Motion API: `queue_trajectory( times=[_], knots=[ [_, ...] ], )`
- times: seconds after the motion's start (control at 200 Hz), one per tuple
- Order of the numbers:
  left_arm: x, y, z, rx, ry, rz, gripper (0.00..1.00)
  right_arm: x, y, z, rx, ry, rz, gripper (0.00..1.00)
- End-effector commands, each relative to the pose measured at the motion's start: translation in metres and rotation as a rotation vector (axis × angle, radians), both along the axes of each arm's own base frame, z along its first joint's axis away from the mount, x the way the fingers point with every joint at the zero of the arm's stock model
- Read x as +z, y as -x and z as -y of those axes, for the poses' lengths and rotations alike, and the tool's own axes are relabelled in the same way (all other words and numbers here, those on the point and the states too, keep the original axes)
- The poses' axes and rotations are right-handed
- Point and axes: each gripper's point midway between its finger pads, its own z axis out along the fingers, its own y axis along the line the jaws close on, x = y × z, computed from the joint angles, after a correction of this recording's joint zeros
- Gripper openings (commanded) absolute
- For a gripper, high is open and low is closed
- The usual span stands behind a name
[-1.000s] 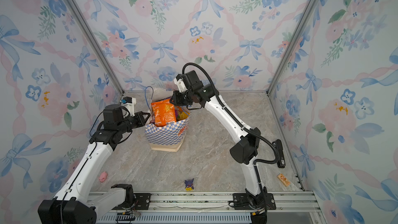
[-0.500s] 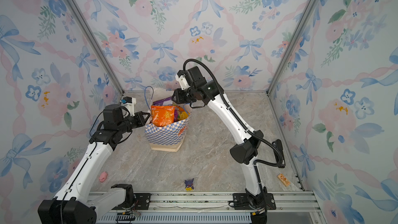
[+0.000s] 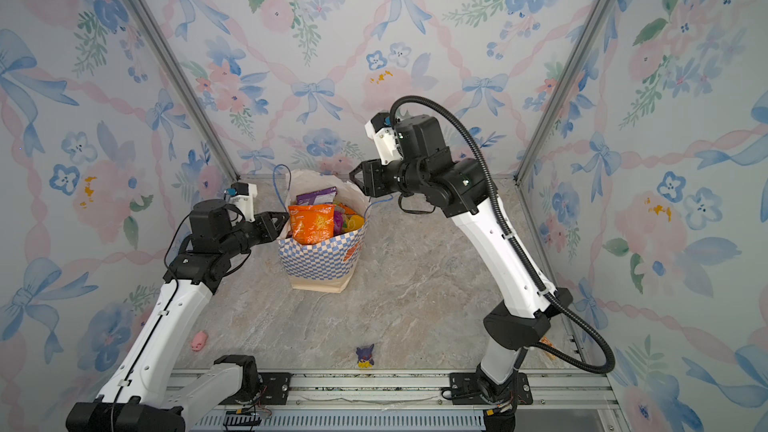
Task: Place the snacks into the paper bag
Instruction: 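Lower the orange chips bag into the paper bag and open the right gripper, then release the paper bag with the left gripper while raising the right gripper away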
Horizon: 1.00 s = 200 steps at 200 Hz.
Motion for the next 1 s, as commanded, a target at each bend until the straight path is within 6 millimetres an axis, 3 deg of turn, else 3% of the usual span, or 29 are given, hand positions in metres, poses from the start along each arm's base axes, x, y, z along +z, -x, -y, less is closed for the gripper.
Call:
queue_trajectory(
  times=[0.0,0.095,0.22,0.405,0.56,0.71,0.735,0.995],
  knots=[
    [0.030,0.010,-0.007,0.025,-0.027,0.071,0.28,-0.012,-0.015,0.032,-0.130,0.048,0.016,0.50],
    [0.044,0.019,-0.015,0.062,-0.063,0.110,0.31,-0.036,-0.027,0.063,-0.247,0.091,-0.023,0.51],
    [0.061,0.032,-0.027,0.125,-0.097,0.174,0.38,-0.083,-0.040,0.099,-0.395,0.164,-0.096,0.54],
    [0.067,0.044,-0.044,0.213,-0.141,0.222,0.47,-0.169,-0.058,0.121,-0.525,0.191,-0.235,0.54],
    [0.057,0.045,-0.054,0.253,-0.173,0.212,0.49,-0.231,-0.074,0.102,-0.565,0.129,-0.317,0.54],
    [0.036,0.042,-0.065,0.297,-0.211,0.171,0.50,-0.264,-0.087,0.073,-0.573,0.088,-0.364,0.54],
    [0.033,0.041,-0.066,0.300,-0.214,0.165,0.50,-0.278,-0.091,0.068,-0.576,0.104,-0.384,0.54],
    [0.018,0.042,-0.077,0.314,-0.205,0.143,0.51,-0.306,-0.102,0.017,-0.558,0.104,-0.408,0.54]
  ],
)
